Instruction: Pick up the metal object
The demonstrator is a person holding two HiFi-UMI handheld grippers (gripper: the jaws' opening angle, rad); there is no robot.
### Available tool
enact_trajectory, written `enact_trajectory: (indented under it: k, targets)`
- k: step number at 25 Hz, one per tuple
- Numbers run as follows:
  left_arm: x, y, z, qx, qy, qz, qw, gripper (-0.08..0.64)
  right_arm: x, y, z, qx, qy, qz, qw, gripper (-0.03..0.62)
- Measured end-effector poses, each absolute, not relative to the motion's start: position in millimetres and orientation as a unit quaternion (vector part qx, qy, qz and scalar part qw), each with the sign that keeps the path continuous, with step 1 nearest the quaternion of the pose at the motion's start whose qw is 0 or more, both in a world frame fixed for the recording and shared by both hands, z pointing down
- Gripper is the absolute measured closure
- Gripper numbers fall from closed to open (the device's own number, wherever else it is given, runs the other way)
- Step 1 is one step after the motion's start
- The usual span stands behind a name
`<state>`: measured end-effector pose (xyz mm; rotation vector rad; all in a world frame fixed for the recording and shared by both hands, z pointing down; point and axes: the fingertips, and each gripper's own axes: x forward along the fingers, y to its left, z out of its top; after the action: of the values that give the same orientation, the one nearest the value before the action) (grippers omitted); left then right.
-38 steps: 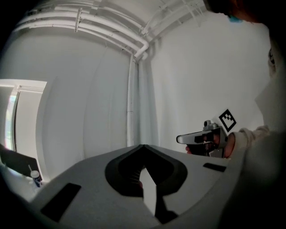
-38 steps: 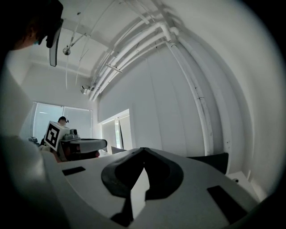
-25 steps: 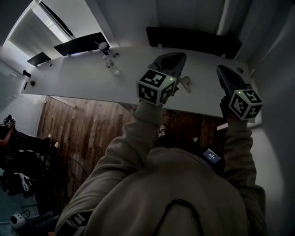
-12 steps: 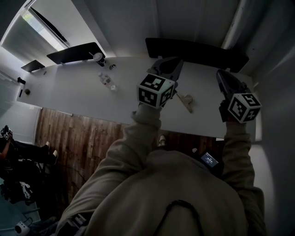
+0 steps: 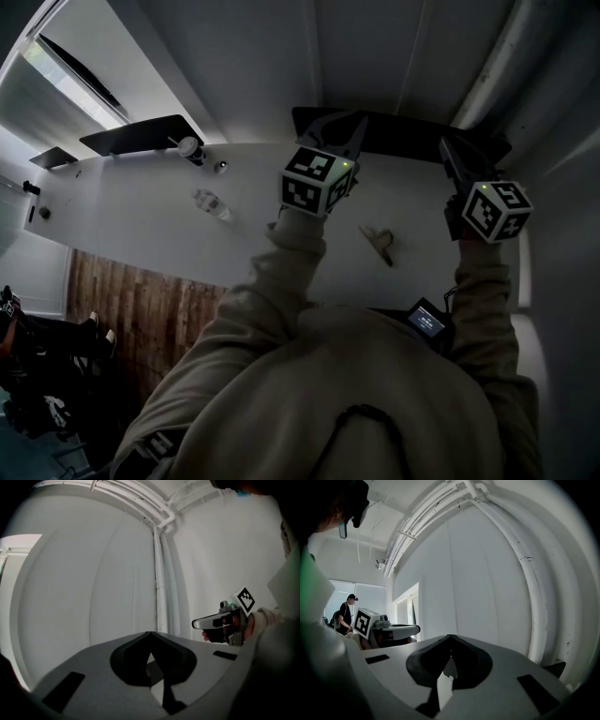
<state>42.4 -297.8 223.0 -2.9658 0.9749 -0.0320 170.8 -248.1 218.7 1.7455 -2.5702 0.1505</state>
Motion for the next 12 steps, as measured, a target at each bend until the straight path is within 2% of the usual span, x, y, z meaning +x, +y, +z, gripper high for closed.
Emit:
enact_trajectory:
  k: [12]
  targets:
    - [62, -319, 174, -0.952, 0.303, 0.036, -0.012, 0.565, 203, -280, 178, 0.552, -0.834, 0.021, 0.008, 0.572]
